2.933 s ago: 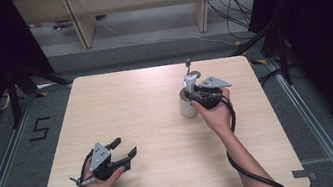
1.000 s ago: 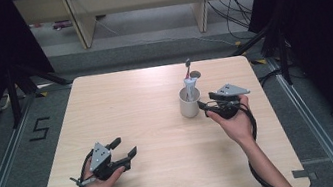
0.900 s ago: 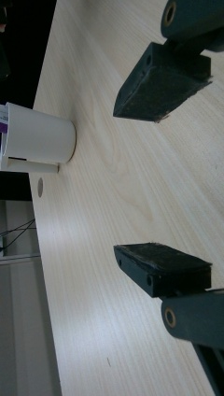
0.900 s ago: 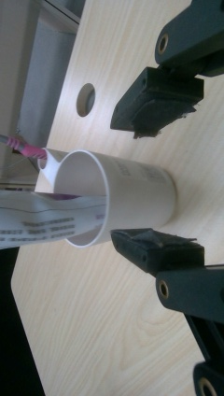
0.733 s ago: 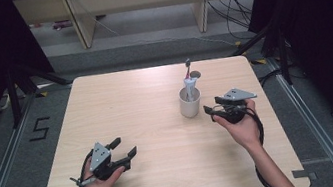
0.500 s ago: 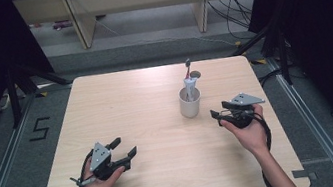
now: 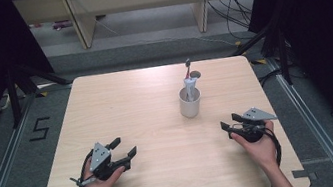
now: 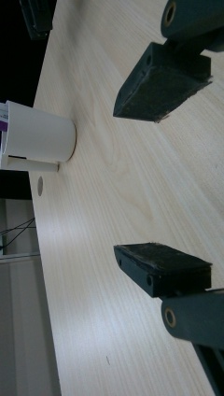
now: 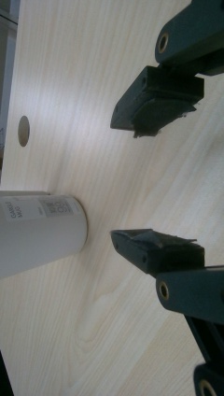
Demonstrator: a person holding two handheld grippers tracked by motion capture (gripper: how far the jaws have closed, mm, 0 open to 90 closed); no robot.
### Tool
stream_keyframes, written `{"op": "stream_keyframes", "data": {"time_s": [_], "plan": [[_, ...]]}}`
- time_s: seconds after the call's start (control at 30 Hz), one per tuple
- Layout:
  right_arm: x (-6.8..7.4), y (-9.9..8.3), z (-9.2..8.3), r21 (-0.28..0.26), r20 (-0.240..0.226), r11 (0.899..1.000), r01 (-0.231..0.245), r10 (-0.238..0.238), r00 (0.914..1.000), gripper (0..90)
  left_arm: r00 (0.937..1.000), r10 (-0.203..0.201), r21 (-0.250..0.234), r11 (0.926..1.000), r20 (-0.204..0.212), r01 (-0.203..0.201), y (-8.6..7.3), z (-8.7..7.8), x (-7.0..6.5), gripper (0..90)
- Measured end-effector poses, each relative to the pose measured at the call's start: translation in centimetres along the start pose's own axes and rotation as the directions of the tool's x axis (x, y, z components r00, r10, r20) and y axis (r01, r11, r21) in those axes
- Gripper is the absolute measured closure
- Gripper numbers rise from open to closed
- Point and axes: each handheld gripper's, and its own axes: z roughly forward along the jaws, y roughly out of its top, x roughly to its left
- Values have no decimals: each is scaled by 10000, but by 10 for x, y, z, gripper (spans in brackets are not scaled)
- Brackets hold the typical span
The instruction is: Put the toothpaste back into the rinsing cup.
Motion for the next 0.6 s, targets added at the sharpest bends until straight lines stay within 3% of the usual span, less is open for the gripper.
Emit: {"op": "stream_keyframes", "data": {"time_s": [0.13, 0.17, 0.23, 0.27, 0.3, 0.4, 0.6], "plan": [[1, -8, -3, -433, 189, 9990, -50, 58, 9998, 406, 10000, -12, -8, 10000, 33, 12, 0, 0, 0, 279], [1, -10, -2, -559, -2, 9984, -45, 45, 10000, 406, 10000, -10, -8, 10000, 41, 10, 0, 0, 0, 279], [3, -11, -3, -508, 84, 9987, -13, 17, 10000, 406, 10000, 1, -15, 10000, 34, -1, 0, 0, 0, 279], [3, -12, -1, -689, -132, 9976, -100, 91, 9999, 406, 10000, 22, 5, 10000, 22, -22, 0, 0, 0, 279], [8, -13, -2, -638, -40, 9965, -539, 538, 9985, 406, 10000, 35, 8, 10000, 28, -35, 0, 0, 0, 279], [7, -13, 1, -835, 77, 9964, -144, 151, 9999, 406, 10000, 56, -65, 10000, 80, -55, 0, 0, 0, 279], [6, -14, 0, -879, 61, 9961, 24, -19, 10000, 405, 9999, 4, -84, 10000, 109, -3, 0, 0, 0, 279]]}}
